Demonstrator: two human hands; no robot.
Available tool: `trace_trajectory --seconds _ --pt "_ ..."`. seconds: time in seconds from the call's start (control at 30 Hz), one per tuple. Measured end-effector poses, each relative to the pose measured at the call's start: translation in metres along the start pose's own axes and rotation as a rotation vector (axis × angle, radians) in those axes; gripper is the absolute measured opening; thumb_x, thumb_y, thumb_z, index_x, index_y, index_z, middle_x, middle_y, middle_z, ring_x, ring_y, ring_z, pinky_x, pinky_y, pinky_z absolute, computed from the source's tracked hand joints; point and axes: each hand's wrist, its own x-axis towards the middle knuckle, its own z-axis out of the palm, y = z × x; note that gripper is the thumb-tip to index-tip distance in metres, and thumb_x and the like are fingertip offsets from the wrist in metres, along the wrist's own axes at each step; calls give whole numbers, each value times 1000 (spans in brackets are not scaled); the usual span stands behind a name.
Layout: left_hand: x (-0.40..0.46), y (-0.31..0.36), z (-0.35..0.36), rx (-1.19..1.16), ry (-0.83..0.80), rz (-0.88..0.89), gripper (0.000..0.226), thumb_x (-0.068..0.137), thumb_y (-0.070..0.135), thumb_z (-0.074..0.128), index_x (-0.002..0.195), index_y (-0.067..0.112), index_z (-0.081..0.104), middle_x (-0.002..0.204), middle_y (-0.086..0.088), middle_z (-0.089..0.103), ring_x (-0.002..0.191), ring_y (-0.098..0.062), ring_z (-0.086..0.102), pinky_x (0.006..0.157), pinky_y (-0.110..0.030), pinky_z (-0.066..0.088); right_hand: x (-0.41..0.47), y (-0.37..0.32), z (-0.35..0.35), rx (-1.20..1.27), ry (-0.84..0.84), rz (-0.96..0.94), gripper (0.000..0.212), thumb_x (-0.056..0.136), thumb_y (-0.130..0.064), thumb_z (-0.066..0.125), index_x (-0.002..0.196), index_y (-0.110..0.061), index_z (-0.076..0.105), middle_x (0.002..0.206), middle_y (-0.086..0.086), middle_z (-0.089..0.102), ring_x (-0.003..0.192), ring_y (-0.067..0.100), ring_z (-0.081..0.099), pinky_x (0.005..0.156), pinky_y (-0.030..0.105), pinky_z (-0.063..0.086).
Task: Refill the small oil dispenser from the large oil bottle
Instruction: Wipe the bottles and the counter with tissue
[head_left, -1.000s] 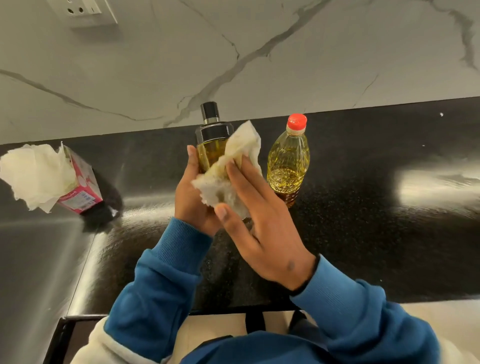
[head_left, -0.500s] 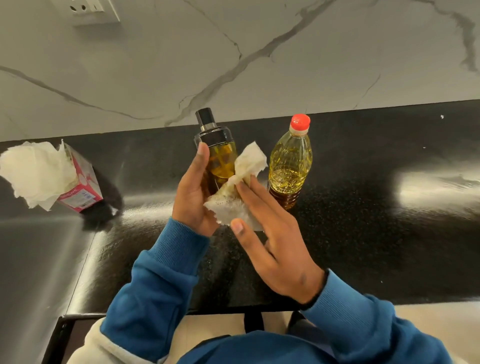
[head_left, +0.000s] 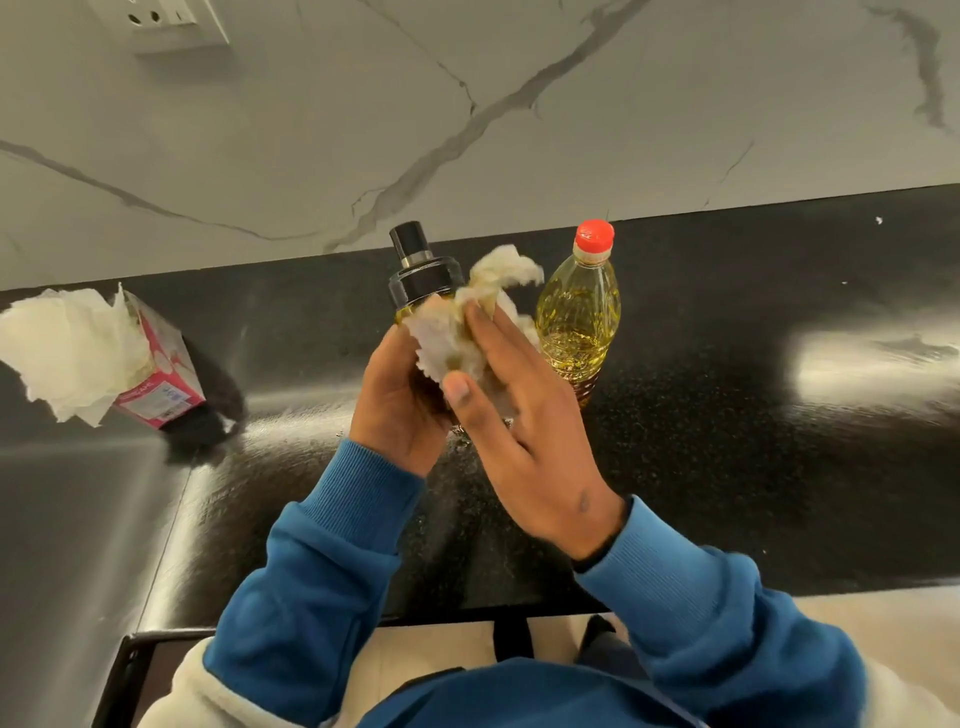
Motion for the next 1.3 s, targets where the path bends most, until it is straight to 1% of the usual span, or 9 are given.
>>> trace_trajectory --seconds 0.23,0.43,0.57,0.73,0.83,0.93,1.13,1.23,1.3 --pt "-3 2 -2 -19 -60 -8 50 90 47 63 118 5 62 103 -11 68 86 -23 70 73 -33 60 -31 0 5 64 5 11 60 100 -32 50 150 -2 37 158 10 37 150 12 28 120 38 32" --pt "-6 2 5 -30 30 35 46 101 47 47 124 12 65 110 -5 70 99 -21 68 86 -33 57 0 -4 8 88 74 5 61 100 -29 52 152 -1 33 160 12 33 151 15 26 119 26 31" --pt "-5 2 7 -62 85 40 48 102 50 42 127 15 64 111 -4 69 102 -19 67 88 -33 55 11 -4 10 71 66 19 63 101 -31 51 154 -4 30 161 8 32 151 13 26 120 38 33" --pt "-4 4 1 -94 64 -6 76 96 61 52 141 -1 51 137 -26 56 120 -36 58 107 -49 45 -19 -1 10 35 -25 42 63 101 -34 52 154 -6 32 160 6 34 150 9 26 120 36 31" --pt "-3 5 -1 -90 18 -75 69 88 59 66 130 5 54 113 -16 61 99 -29 61 91 -43 52 -33 0 10 23 -54 48 66 99 -37 51 154 -6 32 161 4 33 150 6 24 121 34 29" --pt "-3 4 0 -79 -5 -74 68 86 56 70 129 6 54 107 -12 63 91 -25 64 82 -37 56 -29 -1 12 25 -28 29 64 100 -32 52 153 -4 32 160 6 34 150 9 26 121 37 30" --pt "-5 4 3 -88 40 -12 63 96 56 53 137 9 61 128 -9 67 113 -23 67 92 -35 57 2 -7 6 75 76 -2 60 100 -23 54 152 -1 33 158 10 37 147 10 33 117 25 33" --pt "-4 1 0 -97 91 -7 69 99 62 43 144 10 55 144 -14 59 130 -30 58 107 -44 49 5 -6 4 81 54 -1 60 102 -28 53 152 -2 34 158 9 38 148 13 33 118 37 35" --pt "-4 1 -2 -109 96 -10 70 102 60 37 145 7 54 140 -16 62 129 -32 59 107 -45 49 -4 -4 4 77 13 8 60 101 -32 51 152 -4 36 158 8 39 148 13 32 118 41 35"
